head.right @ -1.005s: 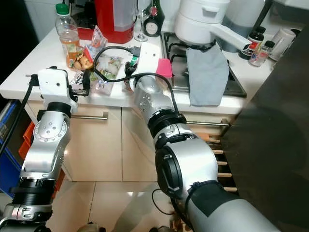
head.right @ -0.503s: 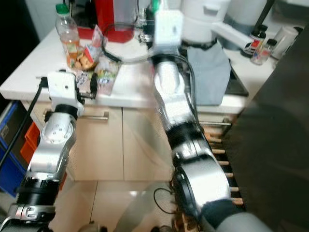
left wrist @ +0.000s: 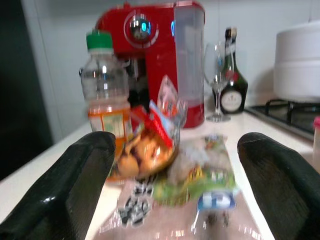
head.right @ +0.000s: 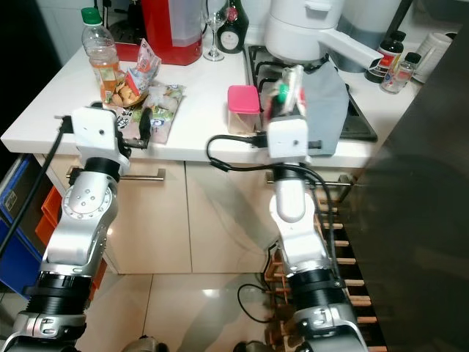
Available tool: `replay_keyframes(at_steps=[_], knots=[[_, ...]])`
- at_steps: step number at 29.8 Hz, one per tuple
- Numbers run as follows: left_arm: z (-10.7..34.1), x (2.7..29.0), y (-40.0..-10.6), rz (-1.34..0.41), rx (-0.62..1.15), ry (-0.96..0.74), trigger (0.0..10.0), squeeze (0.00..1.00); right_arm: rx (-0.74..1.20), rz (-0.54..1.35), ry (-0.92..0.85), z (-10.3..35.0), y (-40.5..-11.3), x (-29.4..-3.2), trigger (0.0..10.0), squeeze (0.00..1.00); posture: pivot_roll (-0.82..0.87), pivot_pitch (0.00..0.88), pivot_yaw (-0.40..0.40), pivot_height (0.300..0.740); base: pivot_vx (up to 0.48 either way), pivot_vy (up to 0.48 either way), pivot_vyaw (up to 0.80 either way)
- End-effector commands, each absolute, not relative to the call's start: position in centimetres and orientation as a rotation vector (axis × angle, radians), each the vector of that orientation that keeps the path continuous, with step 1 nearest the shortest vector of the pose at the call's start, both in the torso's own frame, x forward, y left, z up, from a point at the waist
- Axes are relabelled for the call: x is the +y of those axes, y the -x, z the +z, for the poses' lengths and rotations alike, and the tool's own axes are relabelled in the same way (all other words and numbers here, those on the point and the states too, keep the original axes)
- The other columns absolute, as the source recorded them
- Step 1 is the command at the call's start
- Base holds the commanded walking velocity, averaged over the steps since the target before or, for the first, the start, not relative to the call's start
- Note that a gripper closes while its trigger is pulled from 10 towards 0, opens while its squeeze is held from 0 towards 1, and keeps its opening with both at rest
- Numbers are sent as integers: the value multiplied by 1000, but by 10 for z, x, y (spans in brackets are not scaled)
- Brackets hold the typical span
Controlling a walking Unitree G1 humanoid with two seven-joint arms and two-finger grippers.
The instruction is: Restocking fridge
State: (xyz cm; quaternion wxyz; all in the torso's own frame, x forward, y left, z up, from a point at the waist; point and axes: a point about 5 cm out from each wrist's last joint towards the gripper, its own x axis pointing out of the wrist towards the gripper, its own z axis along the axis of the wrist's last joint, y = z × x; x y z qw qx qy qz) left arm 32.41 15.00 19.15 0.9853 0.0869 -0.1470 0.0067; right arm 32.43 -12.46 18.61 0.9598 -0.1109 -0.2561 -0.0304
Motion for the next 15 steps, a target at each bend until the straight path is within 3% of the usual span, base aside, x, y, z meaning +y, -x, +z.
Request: replay_keyframes(at_steps=[1,15], knots=[[201,143,-324,3,-333,-175,10000,0,-510,-62,225,187,-325,-123,0,165,28,0,-6,740,-356,0,0],[202,142,-326,21,-331,-167,10000,0,-376,34,163,173,-341,-112,0,161,23,0,-6,740,-396,0,0]])
